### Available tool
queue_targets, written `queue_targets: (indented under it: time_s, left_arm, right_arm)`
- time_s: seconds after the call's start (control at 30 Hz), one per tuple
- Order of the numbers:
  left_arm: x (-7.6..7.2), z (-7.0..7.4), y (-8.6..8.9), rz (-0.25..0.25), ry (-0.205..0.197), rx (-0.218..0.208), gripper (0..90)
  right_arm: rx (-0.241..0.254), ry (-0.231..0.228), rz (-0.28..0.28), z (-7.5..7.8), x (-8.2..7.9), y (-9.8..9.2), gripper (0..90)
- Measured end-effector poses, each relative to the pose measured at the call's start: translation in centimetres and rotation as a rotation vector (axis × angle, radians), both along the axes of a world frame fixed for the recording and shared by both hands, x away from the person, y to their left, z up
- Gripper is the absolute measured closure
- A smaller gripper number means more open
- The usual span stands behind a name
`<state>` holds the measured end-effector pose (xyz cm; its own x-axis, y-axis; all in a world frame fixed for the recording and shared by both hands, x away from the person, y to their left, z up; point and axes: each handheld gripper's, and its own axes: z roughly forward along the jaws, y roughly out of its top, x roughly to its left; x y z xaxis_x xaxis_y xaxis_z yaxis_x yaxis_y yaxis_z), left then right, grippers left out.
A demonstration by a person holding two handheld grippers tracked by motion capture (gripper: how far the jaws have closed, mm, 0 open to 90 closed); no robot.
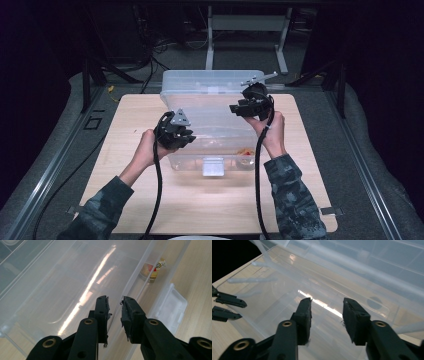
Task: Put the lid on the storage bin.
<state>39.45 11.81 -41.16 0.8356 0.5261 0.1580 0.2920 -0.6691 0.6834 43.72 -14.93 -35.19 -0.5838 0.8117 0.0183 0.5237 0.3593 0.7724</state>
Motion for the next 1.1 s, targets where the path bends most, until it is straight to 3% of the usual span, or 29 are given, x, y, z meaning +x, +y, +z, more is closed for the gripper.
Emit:
queue_targets:
  time_s: [0.1, 0.2, 0.4, 0.6, 0.83, 1.1]
  left_arm:
    - [-0.2, -0.3, 0.0, 0.005, 0.009, -0.011, 72.8]
    - [-0.4, -0.5, 0.0, 0.017, 0.016, -0.024, 71.9]
    - [-0.7, -0.6, -0.1, 0.038, 0.006, -0.017, 67.7]
    - [-1.0, -0.6, 0.3, 0.048, 0.049, -0.022, 43.1]
    - [-1.8, -0.1, 1.5, 0.041, 0.076, -0.053, 25.9]
    - [-3.2, 1.0, 3.1, 0.044, 0.07, -0.057, 18.6]
  right_arm:
    - [0.039, 0.008, -0.034, -0.1, -0.1, -0.2, 80.0]
    - [0.051, 0.008, -0.044, -0.5, -0.5, -0.3, 84.8]
    - [0.048, 0.002, -0.045, -0.8, -0.9, -0.3, 85.4]
    - [0.033, -0.004, -0.045, -0.8, -1.3, -0.4, 85.3]
    - [0.015, -0.01, -0.041, -1.1, -1.8, -0.2, 85.2]
    - [0.009, -0.01, -0.037, -1.7, -2.4, -0.2, 84.9]
